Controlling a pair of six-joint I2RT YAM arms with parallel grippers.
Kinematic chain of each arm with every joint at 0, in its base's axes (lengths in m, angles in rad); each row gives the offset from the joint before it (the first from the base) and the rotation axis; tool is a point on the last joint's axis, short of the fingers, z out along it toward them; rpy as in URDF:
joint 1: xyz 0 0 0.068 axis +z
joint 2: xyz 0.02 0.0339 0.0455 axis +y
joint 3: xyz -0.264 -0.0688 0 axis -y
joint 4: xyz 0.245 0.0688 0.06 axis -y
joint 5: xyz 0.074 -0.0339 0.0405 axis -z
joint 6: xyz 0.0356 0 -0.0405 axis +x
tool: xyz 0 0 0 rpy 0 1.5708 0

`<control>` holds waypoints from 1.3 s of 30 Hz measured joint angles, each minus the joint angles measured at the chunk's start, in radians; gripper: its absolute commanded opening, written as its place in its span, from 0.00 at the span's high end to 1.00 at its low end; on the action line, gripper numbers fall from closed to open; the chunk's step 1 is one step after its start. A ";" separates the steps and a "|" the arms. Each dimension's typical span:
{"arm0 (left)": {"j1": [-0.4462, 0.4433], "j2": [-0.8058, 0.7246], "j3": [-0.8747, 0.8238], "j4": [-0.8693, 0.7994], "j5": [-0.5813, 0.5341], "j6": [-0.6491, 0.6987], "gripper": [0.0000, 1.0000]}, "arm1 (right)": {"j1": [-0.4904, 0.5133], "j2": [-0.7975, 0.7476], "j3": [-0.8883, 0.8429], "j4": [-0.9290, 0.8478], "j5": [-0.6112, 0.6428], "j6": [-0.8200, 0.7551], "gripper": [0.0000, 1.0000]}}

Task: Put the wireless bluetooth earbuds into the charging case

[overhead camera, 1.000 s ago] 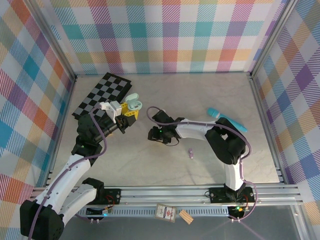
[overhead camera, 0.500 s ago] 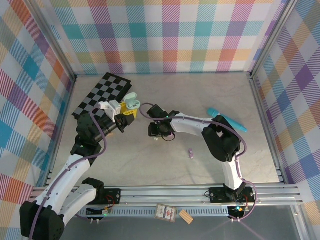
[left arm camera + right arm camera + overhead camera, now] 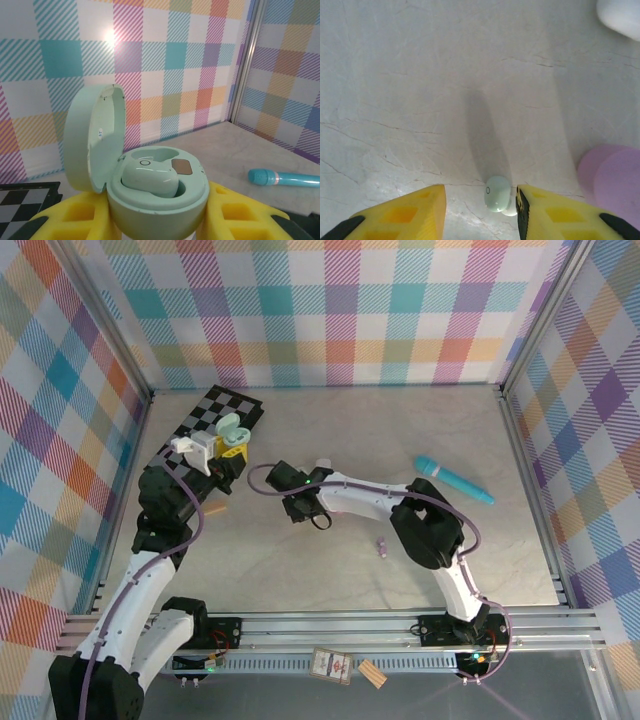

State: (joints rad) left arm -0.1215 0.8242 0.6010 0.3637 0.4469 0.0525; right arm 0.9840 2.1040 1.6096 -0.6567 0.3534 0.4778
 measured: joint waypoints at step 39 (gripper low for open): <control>0.001 -0.005 0.006 -0.022 0.016 -0.001 0.68 | 0.019 0.095 0.068 -0.114 0.069 -0.076 0.71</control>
State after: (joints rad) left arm -0.1207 0.8196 0.6067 0.3416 0.4625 0.0517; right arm 1.0027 2.1990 1.6779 -0.7704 0.4229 0.4015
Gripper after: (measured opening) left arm 0.334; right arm 0.278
